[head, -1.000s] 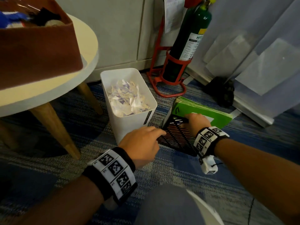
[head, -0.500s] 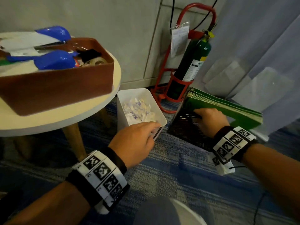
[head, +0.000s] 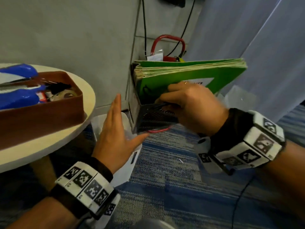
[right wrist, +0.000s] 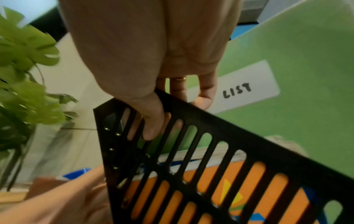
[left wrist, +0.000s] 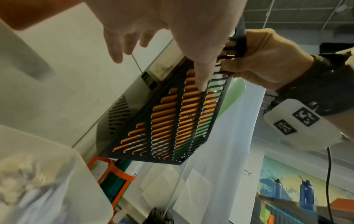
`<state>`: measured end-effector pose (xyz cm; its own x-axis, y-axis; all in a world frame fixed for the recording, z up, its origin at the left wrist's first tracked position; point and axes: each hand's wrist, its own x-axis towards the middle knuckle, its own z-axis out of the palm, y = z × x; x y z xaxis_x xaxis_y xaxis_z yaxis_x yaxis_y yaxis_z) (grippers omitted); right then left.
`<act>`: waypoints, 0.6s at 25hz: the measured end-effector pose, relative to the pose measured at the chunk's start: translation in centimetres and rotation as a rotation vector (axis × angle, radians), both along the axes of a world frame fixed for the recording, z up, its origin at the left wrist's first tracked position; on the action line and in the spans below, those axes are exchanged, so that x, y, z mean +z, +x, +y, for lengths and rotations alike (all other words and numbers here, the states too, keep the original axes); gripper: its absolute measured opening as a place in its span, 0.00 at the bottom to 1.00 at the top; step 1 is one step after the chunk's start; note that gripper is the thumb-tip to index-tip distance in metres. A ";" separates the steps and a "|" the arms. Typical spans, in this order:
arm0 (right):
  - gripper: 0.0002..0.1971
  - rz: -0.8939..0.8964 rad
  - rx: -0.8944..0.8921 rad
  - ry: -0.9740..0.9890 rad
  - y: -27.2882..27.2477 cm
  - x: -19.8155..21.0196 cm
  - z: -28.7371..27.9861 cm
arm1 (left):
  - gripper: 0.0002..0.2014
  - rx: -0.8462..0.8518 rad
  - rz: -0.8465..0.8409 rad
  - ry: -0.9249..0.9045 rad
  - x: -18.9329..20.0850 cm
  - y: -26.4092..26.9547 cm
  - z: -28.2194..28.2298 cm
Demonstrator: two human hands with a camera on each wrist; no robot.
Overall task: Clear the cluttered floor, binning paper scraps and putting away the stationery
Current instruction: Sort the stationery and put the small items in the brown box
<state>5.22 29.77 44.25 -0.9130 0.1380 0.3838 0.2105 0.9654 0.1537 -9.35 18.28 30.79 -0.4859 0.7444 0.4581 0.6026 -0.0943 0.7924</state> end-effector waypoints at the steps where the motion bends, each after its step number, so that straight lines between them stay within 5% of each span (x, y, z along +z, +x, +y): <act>1: 0.08 0.003 0.046 0.006 -0.2 1.4 -0.7 | 0.55 0.014 0.005 0.049 0.7 -0.2 -0.4; 7: 0.06 -0.022 0.339 0.110 -5.6 9.1 -4.0 | 0.47 0.238 0.004 0.165 5.6 -3.4 -4.8; 12: 0.04 -0.032 0.403 0.330 -10.6 15.6 -5.6 | 0.41 0.310 0.059 0.139 9.7 -5.1 -10.0; 15: 0.07 0.031 0.417 0.359 -13.0 18.7 -5.8 | 0.27 0.595 0.325 -0.080 8.8 -7.1 -12.3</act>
